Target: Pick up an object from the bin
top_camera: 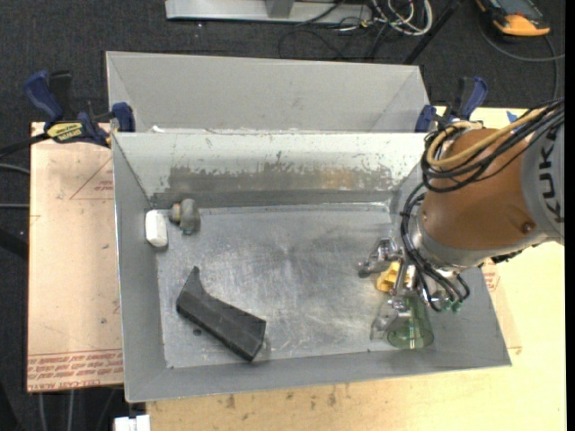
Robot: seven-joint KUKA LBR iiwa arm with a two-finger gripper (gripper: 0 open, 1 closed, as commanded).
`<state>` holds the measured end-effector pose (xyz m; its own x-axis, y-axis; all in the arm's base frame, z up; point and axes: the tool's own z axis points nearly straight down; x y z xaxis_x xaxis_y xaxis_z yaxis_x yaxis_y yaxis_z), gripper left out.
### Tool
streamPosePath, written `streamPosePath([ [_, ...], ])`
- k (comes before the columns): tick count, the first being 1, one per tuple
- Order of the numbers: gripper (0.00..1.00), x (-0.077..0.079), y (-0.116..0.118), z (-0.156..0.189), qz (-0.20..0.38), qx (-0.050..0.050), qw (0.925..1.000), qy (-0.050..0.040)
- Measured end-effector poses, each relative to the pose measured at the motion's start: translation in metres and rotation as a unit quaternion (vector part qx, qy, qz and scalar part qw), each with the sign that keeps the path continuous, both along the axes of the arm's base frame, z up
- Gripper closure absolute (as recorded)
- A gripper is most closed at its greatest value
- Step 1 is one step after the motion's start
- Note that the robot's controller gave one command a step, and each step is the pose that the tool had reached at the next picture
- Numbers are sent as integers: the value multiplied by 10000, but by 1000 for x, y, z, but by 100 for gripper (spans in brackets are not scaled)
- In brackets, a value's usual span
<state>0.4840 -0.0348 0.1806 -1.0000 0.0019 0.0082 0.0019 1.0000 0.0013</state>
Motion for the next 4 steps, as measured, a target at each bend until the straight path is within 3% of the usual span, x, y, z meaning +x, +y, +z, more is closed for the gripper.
streamPosePath([
  [1, 0, 2, 0, 4, 7, -3, 10000, -40],
  [2, 0, 13, -25, -22, 742, 4, 9972, -87],
  [3, 0, 17, -54, -67, 1383, -5, 9904, -48],
  [4, 0, 29, -78, -72, 723, 79, 9974, -1],
])
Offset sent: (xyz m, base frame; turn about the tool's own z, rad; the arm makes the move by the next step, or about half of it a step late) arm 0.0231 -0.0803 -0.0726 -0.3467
